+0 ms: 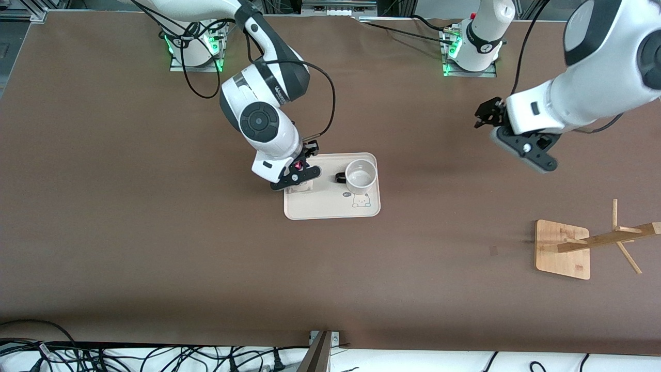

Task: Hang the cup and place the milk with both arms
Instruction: 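Carry the carton aside with the right gripper while the left gripper reaches the mug, then grasp the white mug rim with the left gripper and lift it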

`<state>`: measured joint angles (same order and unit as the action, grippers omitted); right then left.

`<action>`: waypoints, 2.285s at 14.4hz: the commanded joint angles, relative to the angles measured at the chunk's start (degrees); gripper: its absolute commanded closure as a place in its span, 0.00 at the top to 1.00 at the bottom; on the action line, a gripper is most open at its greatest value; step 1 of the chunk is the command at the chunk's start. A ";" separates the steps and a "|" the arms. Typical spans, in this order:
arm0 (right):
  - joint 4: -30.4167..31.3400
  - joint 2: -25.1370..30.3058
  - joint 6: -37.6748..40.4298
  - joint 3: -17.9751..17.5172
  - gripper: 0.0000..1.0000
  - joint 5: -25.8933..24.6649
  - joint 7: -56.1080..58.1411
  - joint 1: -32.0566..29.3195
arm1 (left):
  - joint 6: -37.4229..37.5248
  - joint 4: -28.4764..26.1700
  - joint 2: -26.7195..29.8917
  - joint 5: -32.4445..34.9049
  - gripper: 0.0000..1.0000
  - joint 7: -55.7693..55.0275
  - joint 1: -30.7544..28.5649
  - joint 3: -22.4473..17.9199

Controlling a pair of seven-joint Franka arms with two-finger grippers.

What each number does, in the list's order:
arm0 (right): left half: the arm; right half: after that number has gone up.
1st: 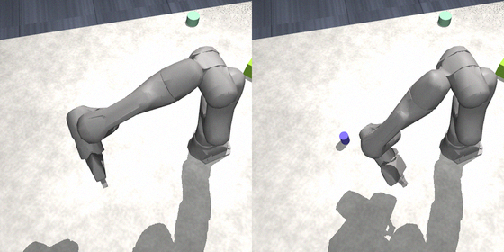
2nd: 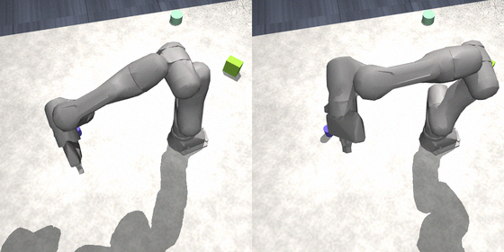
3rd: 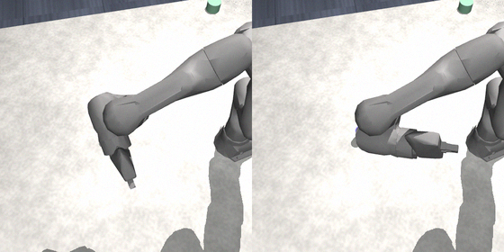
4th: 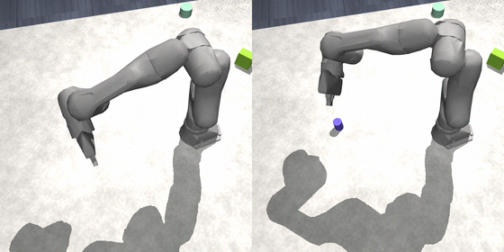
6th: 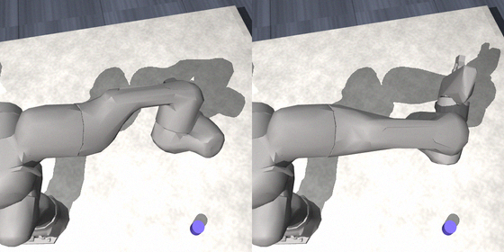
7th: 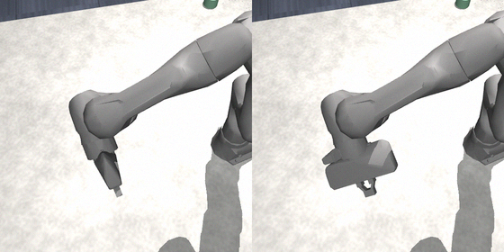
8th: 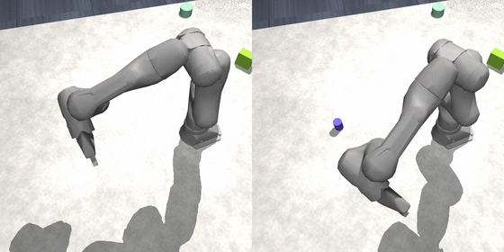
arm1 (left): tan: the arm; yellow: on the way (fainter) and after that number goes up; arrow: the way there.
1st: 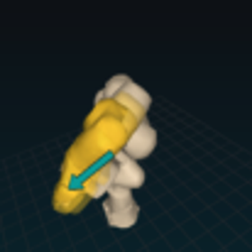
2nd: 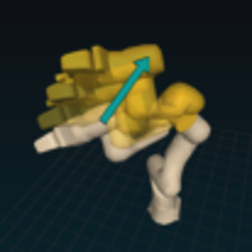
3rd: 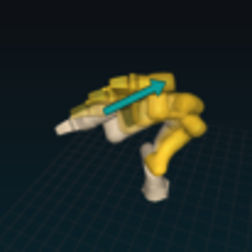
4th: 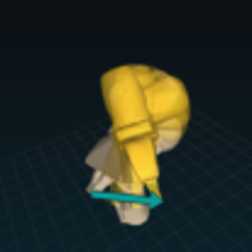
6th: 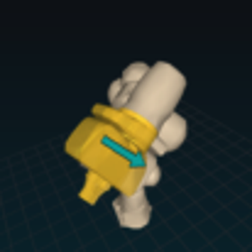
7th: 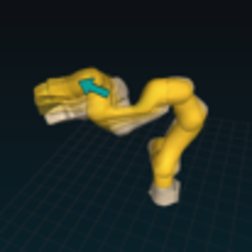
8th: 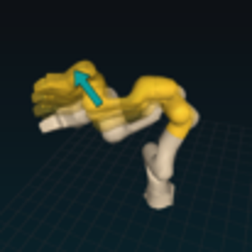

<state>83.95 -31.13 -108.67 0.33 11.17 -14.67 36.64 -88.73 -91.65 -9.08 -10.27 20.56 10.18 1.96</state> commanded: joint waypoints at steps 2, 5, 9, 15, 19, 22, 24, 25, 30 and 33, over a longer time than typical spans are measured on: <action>-0.10 4.23 4.51 3.08 0.21 0.78 1.49 -0.52 | -0.38 2.88 -4.44 -0.90 1.00 2.81 3.86 0.06; -0.27 7.92 7.85 7.21 0.21 0.69 1.75 -0.52 | -7.76 2.80 -9.98 0.51 1.00 14.55 9.14 0.06; -0.27 10.47 12.95 14.59 0.21 0.61 2.63 -0.52 | -17.41 1.31 -15.43 7.37 1.00 18.81 15.57 0.23; -0.36 13.20 18.66 22.76 0.22 0.34 6.13 -0.52 | -26.83 1.04 -23.44 14.74 1.00 19.08 22.08 1.11; -0.36 14.26 21.92 31.11 0.22 0.34 17.98 -0.52 | -31.77 1.39 -27.30 15.72 1.00 12.77 27.34 0.85; -0.10 13.73 24.29 36.65 0.22 0.52 25.20 -0.69 | -29.94 1.39 -26.96 19.23 1.00 10.20 28.76 1.02; 0.60 13.38 24.74 37.20 0.22 0.52 25.83 -2.18 | -29.40 1.30 -27.31 19.32 1.00 9.50 29.45 0.94; 0.69 12.86 25.08 37.20 0.22 0.52 25.75 -2.80 | -29.31 1.13 -27.13 19.32 1.00 9.15 29.90 0.94; 2.27 11.27 23.86 37.11 0.22 1.31 24.96 -4.38 | -29.84 1.04 -28.27 19.41 0.53 9.06 30.08 1.02; 2.62 10.39 23.33 37.11 0.22 1.48 24.96 -5.17 | -29.58 0.95 -29.41 19.32 0.14 8.62 29.99 1.11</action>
<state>86.29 -20.64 -84.91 37.51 11.19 10.17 32.42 -118.88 -91.23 -37.42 7.61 30.60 39.63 3.39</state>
